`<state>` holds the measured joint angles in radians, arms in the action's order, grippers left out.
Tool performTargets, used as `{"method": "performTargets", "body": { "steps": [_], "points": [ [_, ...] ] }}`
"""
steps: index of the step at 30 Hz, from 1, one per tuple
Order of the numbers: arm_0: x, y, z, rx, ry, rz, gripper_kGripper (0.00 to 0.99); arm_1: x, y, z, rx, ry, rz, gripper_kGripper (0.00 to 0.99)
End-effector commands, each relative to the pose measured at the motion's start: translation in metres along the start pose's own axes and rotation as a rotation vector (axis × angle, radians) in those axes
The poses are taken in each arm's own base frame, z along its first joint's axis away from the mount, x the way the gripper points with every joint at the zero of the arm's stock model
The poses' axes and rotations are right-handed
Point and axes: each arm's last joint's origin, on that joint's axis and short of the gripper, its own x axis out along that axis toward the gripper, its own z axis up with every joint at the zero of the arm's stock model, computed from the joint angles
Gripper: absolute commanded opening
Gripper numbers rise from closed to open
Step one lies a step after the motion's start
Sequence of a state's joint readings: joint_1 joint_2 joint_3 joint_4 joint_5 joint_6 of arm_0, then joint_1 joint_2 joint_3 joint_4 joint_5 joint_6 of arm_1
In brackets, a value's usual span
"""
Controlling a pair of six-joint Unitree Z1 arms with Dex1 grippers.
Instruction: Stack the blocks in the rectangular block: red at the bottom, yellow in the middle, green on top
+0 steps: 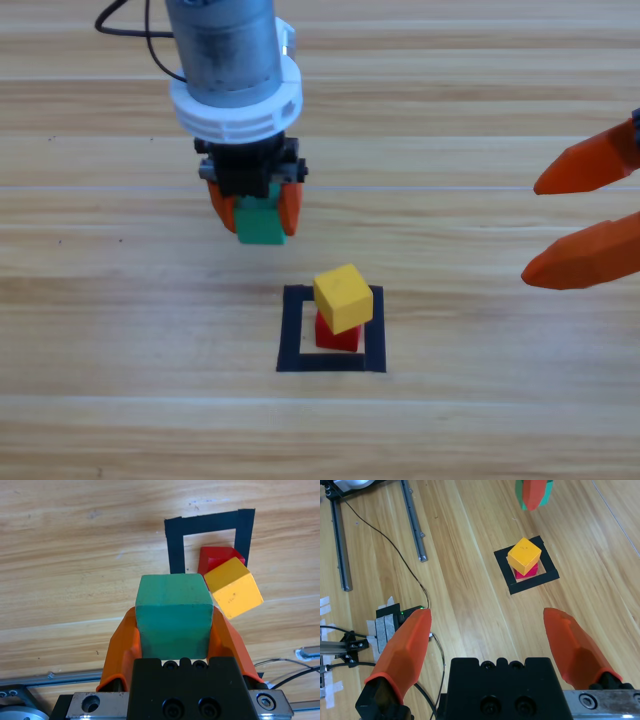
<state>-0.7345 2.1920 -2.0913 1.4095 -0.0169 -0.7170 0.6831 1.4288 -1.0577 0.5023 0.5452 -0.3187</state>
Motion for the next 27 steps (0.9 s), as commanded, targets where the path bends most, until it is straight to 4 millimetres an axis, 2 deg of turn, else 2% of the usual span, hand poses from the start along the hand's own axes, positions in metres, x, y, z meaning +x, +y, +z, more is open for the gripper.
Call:
{"method": "performTargets", "body": {
  "steps": [1, 11, 27],
  "points": [
    [0.003, -0.022, -0.020, 0.033, 0.020, 0.001, 0.000, 0.001, -0.006, -0.008, 0.024, 0.005, -0.007, 0.986],
    [0.014, -0.034, -0.023, 0.031, 0.034, 0.013, 0.000, 0.000, -0.005, -0.008, 0.021, 0.001, -0.008, 0.986],
    [0.038, -0.063, -0.023, 0.031, 0.038, 0.021, 0.000, -0.001, -0.004, -0.009, 0.020, -0.002, -0.004, 0.986]
  ]
}}
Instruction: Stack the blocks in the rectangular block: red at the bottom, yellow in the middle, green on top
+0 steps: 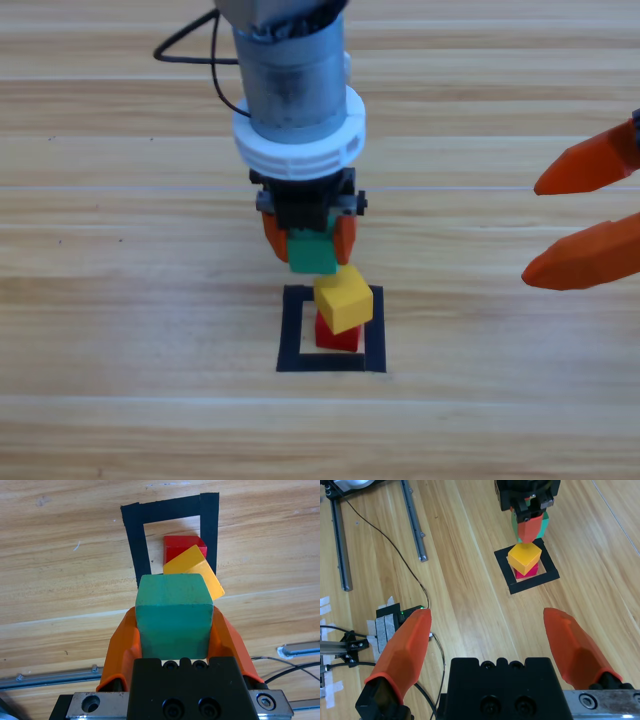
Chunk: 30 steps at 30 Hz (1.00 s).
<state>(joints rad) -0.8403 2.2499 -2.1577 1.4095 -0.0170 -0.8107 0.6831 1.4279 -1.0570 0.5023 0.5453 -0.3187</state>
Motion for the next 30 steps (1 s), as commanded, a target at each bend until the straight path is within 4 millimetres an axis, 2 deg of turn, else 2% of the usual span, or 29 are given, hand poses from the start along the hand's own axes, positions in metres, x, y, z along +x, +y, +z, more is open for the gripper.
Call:
{"method": "performTargets", "body": {
  "steps": [1, 10, 30],
  "points": [
    [0.026, -0.019, -0.002, 0.018, 0.037, 0.029, 0.000, -0.001, -0.004, -0.008, 0.020, -0.003, -0.004, 0.986],
    [0.035, -0.026, -0.003, 0.014, 0.039, 0.040, 0.000, -0.002, -0.004, -0.008, 0.020, -0.003, -0.004, 0.986],
    [0.036, -0.028, -0.005, 0.015, 0.039, 0.046, 0.000, -0.002, -0.003, -0.009, 0.020, -0.003, -0.003, 0.986]
  ]
}}
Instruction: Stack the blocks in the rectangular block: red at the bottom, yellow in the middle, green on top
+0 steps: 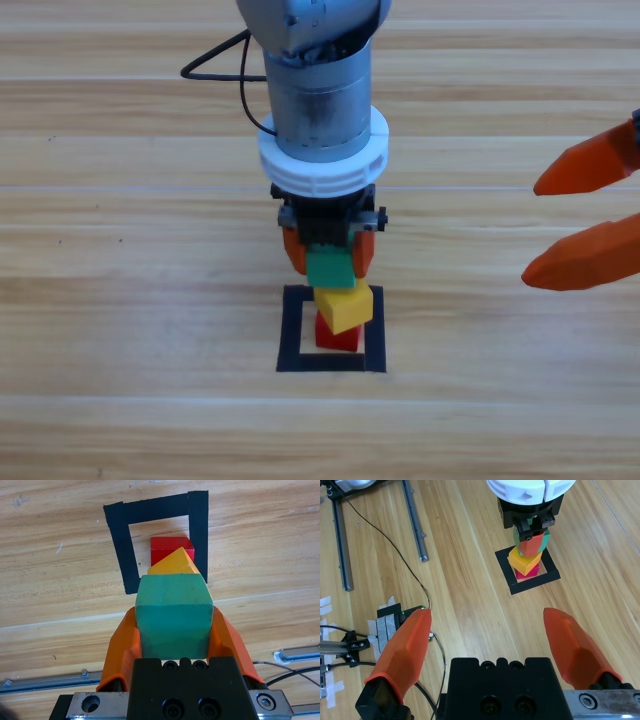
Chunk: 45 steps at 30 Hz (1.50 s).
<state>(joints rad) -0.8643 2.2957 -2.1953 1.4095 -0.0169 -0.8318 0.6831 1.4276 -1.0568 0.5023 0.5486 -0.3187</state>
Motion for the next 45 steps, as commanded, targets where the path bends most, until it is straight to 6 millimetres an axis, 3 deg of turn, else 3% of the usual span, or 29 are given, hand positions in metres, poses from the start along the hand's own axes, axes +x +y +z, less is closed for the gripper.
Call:
{"method": "performTargets", "body": {
  "steps": [1, 42, 43, 44, 45],
  "points": [
    [0.0236, -0.0128, -0.0046, 0.013, 0.034, 0.043, 0.000, -0.0019, -0.0036, -0.0087, 0.020, -0.002, -0.006, 0.986],
    [0.0291, -0.0189, -0.0061, 0.024, 0.027, 0.054, 0.000, -0.0018, -0.0029, -0.0095, 0.016, -0.001, -0.003, 0.986],
    [0.0269, -0.0189, -0.0071, 0.025, 0.024, 0.050, 0.029, -0.0022, -0.0027, -0.0092, 0.015, -0.003, -0.004, 0.986],
    [0.0247, -0.0195, -0.0086, 0.027, 0.021, 0.047, 0.123, -0.0018, -0.0029, -0.0095, 0.016, -0.001, -0.003, 0.986],
    [0.0232, -0.0196, -0.0094, 0.024, 0.019, 0.044, 0.279, -0.0022, -0.0026, -0.0094, 0.016, -0.002, -0.004, 0.986]
  ]
}}
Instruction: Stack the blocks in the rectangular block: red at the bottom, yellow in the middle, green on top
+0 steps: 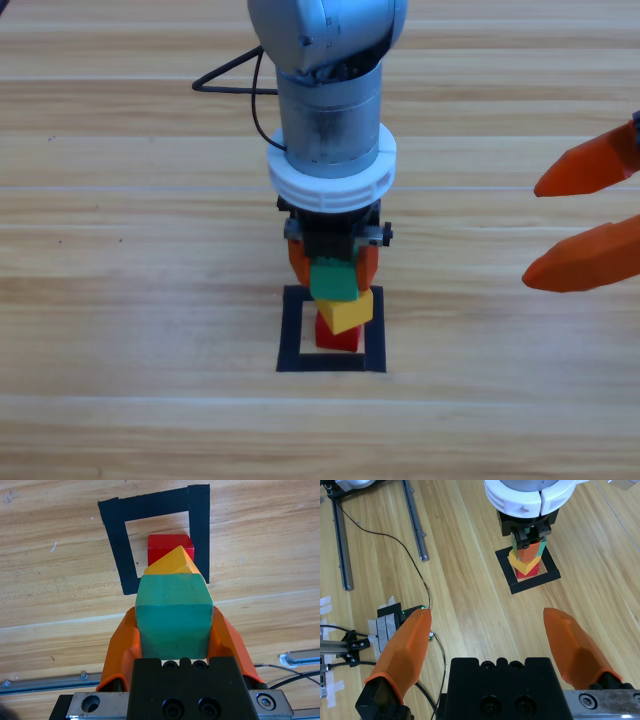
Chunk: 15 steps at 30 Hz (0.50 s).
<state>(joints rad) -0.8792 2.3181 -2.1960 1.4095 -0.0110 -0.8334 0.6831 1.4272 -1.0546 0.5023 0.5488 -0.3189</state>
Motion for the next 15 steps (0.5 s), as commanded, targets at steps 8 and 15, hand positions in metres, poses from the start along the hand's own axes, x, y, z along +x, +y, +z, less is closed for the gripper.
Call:
{"method": "performTargets", "body": {
  "steps": [8, 15],
  "points": [
    [0.003, -0.009, -0.011, 0.014, -0.005, 0.026, 0.990, -0.002, -0.003, -0.009, 0.015, -0.004, -0.004, 0.986],
    [-0.008, -0.003, -0.016, 0.016, -0.021, 0.024, 0.990, -0.005, 0.000, -0.010, 0.011, -0.009, -0.003, 0.986]
  ]
}}
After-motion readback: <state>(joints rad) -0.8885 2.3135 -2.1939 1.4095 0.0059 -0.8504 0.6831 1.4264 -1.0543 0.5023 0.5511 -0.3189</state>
